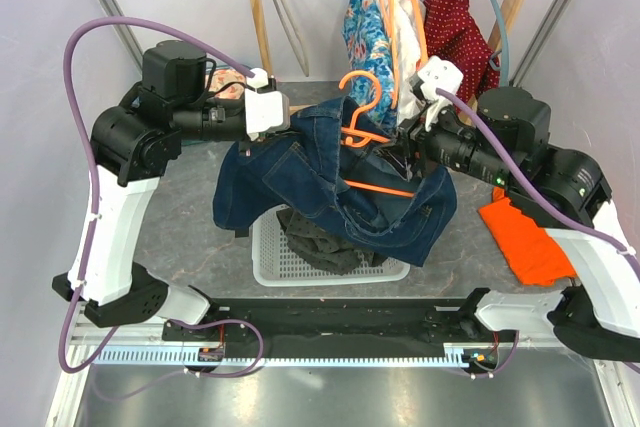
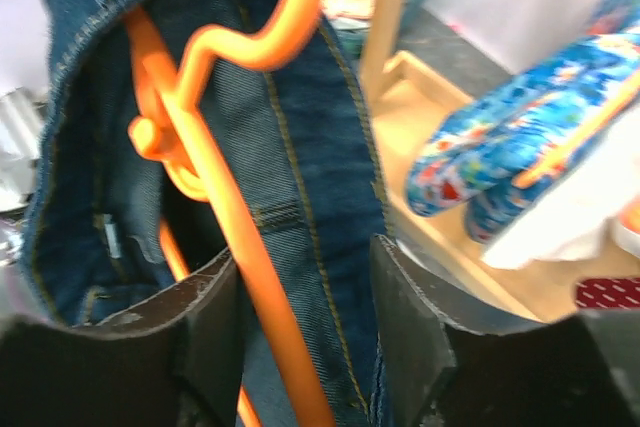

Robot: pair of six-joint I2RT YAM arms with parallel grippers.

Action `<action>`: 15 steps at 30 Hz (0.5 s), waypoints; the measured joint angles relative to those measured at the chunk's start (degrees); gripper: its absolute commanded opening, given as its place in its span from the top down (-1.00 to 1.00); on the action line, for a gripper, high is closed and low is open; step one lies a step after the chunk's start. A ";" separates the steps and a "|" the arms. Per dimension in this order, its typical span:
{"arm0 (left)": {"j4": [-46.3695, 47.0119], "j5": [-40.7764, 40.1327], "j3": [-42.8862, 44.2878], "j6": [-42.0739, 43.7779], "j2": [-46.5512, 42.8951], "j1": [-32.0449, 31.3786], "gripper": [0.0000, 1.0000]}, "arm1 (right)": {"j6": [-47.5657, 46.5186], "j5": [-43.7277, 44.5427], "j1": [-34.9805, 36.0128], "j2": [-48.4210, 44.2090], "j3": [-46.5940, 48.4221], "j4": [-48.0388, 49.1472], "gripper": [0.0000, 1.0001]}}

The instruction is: Remove the skirt from the hanger

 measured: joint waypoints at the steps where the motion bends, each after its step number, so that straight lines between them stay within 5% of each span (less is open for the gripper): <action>1: 0.00 0.00 0.00 -0.11 0.00 0.00 0.96 | -0.52 1.42 0.24 -0.44 -0.33 -0.04 -0.23; 15: 0.37 1.55 0.13 -0.59 -0.85 -0.39 0.97 | -2.47 3.67 0.44 -8.04 2.75 -2.86 -0.72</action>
